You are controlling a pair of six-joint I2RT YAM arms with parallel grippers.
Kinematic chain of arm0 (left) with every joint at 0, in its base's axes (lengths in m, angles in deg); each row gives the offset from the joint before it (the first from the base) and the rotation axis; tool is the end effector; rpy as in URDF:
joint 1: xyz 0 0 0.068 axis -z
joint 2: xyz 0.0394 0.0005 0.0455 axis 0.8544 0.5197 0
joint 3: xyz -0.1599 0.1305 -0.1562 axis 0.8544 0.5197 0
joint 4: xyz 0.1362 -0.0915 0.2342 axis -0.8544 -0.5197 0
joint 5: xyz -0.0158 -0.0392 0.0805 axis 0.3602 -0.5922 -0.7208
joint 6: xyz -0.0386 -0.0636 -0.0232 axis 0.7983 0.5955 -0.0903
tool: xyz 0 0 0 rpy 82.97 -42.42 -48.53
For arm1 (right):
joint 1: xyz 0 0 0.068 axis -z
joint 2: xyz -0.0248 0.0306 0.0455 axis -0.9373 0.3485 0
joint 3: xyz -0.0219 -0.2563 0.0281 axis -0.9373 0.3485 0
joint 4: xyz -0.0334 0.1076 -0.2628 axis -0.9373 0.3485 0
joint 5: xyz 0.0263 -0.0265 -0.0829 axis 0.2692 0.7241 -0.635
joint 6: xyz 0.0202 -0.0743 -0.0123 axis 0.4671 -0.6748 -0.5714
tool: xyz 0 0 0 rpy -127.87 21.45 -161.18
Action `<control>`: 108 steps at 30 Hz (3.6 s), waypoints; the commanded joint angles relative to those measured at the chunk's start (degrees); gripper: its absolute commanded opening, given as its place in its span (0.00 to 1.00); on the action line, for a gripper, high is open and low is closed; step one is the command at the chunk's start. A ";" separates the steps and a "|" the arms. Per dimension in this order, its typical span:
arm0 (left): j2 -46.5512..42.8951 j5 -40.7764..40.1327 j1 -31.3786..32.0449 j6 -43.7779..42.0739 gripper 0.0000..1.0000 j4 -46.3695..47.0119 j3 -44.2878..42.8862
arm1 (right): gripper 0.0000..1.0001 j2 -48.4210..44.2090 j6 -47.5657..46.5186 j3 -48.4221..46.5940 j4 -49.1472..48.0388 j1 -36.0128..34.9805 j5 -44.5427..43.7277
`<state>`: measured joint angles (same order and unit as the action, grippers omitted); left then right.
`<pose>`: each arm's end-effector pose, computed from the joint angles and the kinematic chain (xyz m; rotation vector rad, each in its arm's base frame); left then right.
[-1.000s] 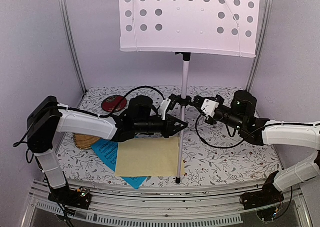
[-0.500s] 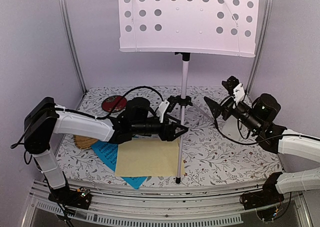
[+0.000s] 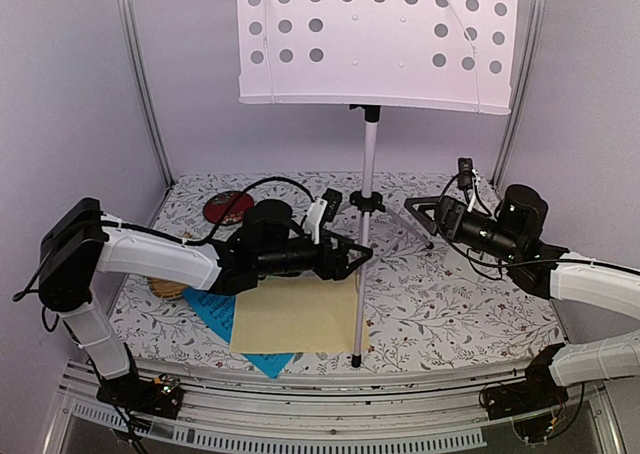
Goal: Pack up the instrument practice props
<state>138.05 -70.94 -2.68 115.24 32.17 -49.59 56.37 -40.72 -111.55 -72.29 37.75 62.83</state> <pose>0.2318 -0.3677 0.1872 0.6528 1.8395 -1.1770 0.2502 0.1830 0.2540 -0.2315 1.7262 1.1878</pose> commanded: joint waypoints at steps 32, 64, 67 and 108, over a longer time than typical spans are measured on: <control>5.58 -4.73 0.36 -3.11 0.27 -5.56 -5.62 | 0.55 22.21 44.91 -3.79 -29.44 -6.02 -1.51; 2.79 -6.47 0.69 -3.59 0.02 -6.55 -3.37 | 0.45 21.93 45.11 -3.79 -27.73 -5.80 -6.70; 2.78 -6.28 0.82 -3.51 0.02 -6.57 -3.24 | 0.44 22.08 44.88 -3.82 -27.76 -5.42 -6.49; 4.32 -5.82 1.34 -3.51 0.04 -5.87 -4.88 | 0.57 20.43 50.21 -1.17 -26.11 -6.65 -7.57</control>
<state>141.85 -75.60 -1.46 117.68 28.30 -54.07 76.85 7.89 -110.83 -98.16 31.39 56.14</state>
